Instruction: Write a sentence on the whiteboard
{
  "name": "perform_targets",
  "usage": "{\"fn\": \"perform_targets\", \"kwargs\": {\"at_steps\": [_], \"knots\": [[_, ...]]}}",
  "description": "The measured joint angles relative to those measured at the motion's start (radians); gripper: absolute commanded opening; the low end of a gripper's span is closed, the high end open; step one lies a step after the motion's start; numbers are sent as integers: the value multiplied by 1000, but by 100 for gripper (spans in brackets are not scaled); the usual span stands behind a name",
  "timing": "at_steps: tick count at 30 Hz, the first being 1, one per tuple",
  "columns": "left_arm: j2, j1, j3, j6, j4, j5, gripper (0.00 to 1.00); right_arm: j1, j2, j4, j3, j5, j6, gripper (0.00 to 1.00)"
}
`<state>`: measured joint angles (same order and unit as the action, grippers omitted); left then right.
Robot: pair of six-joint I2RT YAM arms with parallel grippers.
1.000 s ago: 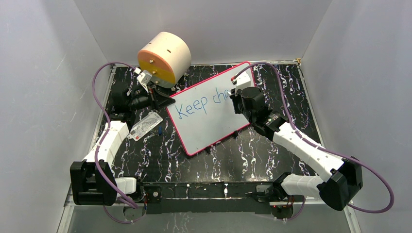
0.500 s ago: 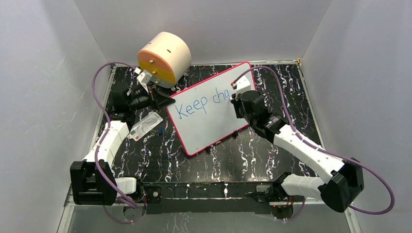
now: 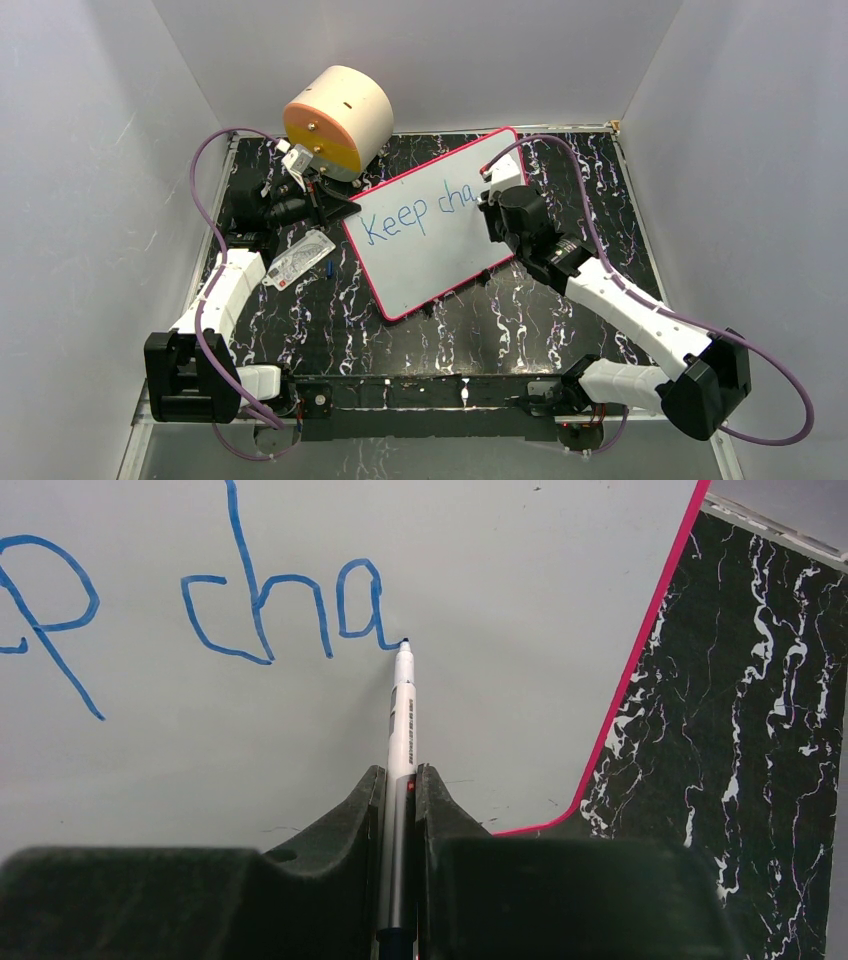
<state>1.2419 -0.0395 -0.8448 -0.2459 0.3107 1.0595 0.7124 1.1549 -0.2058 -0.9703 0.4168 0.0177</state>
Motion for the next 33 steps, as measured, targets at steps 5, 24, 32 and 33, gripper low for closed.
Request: {"fn": "perform_targets", "kwargs": {"at_steps": [5, 24, 32, 33], "knots": [[0, 0, 0, 0, 0, 0, 0, -6, -21, 13, 0, 0, -4, 0], [0, 0, -1, 0, 0, 2, 0, -37, 13, 84, -11, -5, -50, 0], [0, 0, -1, 0, -1, 2, 0, -44, 16, 99, -21, -39, -56, 0], [0, 0, -1, 0, -1, 2, 0, -44, 16, 101, -21, -45, -57, 0]]}}
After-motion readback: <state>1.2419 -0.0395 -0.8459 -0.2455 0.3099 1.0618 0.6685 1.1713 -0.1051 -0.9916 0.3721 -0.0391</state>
